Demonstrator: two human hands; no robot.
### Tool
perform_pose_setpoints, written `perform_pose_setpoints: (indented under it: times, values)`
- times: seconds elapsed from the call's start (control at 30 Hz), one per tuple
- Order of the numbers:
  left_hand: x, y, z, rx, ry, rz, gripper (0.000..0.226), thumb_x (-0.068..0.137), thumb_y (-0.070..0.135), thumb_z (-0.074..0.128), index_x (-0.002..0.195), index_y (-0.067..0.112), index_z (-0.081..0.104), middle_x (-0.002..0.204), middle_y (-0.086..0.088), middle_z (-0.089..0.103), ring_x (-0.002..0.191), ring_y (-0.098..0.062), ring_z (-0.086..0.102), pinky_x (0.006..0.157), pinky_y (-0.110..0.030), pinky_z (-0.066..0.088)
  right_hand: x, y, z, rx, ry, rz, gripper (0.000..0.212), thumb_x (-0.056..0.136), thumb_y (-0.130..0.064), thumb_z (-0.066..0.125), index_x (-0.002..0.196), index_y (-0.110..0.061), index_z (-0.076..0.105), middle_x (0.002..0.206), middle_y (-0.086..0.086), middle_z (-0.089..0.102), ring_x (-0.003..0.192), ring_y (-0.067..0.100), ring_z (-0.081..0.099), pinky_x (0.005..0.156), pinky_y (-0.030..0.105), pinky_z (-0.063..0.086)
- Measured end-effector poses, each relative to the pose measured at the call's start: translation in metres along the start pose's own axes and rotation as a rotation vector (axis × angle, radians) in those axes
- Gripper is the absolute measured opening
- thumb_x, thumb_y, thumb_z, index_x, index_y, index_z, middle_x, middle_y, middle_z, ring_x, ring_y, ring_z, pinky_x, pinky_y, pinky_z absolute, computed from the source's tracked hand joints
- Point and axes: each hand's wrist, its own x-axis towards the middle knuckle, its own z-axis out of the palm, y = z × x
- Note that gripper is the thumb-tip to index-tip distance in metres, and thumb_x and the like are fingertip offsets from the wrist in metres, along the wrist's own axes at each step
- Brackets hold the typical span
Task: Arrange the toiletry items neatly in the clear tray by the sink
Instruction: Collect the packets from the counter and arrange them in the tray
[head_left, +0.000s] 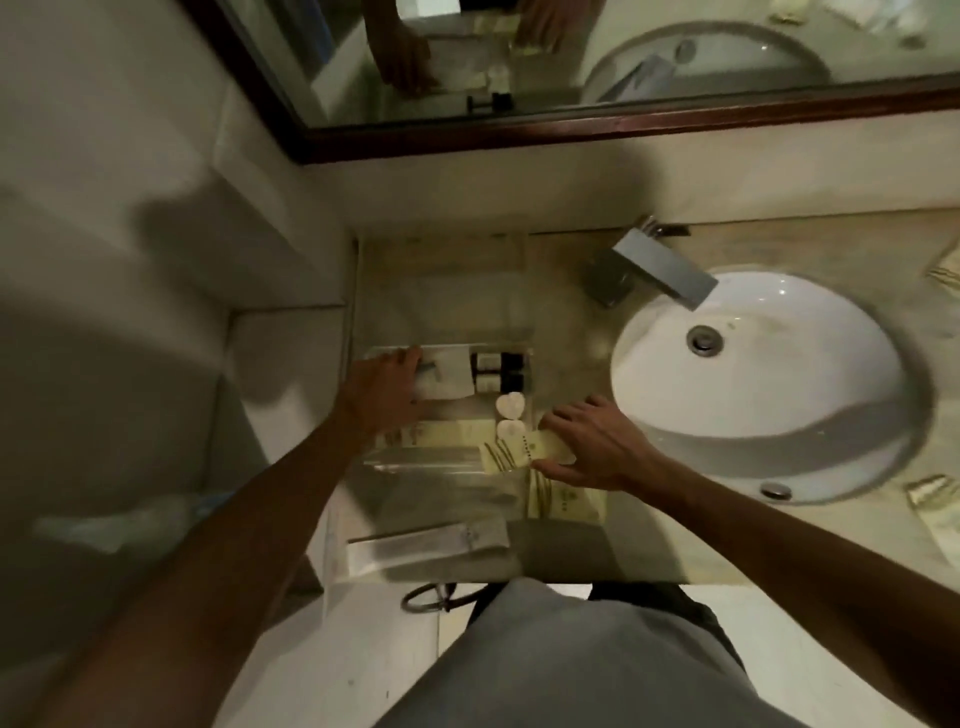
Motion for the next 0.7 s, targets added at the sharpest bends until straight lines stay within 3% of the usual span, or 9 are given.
perform_pose_setpoints:
  times: [0.13, 0.37, 0.53, 0.7]
  values:
    - [0.005, -0.027, 0.012, 0.035, -0.007, 0.060, 0.060, 0.076, 0.054, 0.061, 0.121, 0.018, 0.046, 0.120, -0.007, 0.062, 0.102, -0.030, 0.062, 0.079, -0.039, 0.050, 0.010, -0.014, -0.002, -0.023, -0.002, -0.004, 0.057, 0.090, -0.069, 0.041, 0.121, -0.025, 0.059, 0.108, -0.001, 0.068, 0.087, 0.017, 0.062, 0.083, 0.033, 0.043]
    - [0.014, -0.032, 0.023, 0.128, 0.164, 0.202, 0.066, 0.072, 0.054, 0.067, 0.120, 0.011, 0.055, 0.114, -0.010, 0.058, 0.102, -0.029, 0.055, 0.086, -0.040, 0.044, 0.022, -0.022, -0.003, -0.031, -0.040, 0.040, 0.061, 0.089, -0.072, 0.035, 0.123, -0.027, 0.058, 0.115, -0.003, 0.065, 0.095, 0.016, 0.061, 0.091, 0.032, 0.044]
    - [0.010, -0.048, 0.041, 0.113, 0.229, 0.223, 0.021, 0.088, 0.028, 0.062, 0.103, 0.012, 0.061, 0.108, -0.012, 0.062, 0.094, -0.032, 0.061, 0.076, -0.040, 0.049, 0.038, -0.032, 0.001, -0.033, -0.048, 0.063, 0.059, 0.090, -0.072, 0.036, 0.122, -0.026, 0.055, 0.117, 0.000, 0.064, 0.098, 0.017, 0.060, 0.093, 0.033, 0.044]
    - [0.013, -0.045, 0.032, -0.006, 0.191, 0.146, 0.031, 0.084, 0.029, 0.063, 0.108, 0.010, 0.060, 0.106, -0.013, 0.060, 0.093, -0.031, 0.058, 0.073, -0.040, 0.048, 0.073, -0.055, 0.009, -0.041, 0.055, 0.101, 0.056, 0.094, -0.065, 0.042, 0.124, -0.020, 0.055, 0.118, 0.004, 0.062, 0.100, 0.018, 0.058, 0.091, 0.034, 0.043]
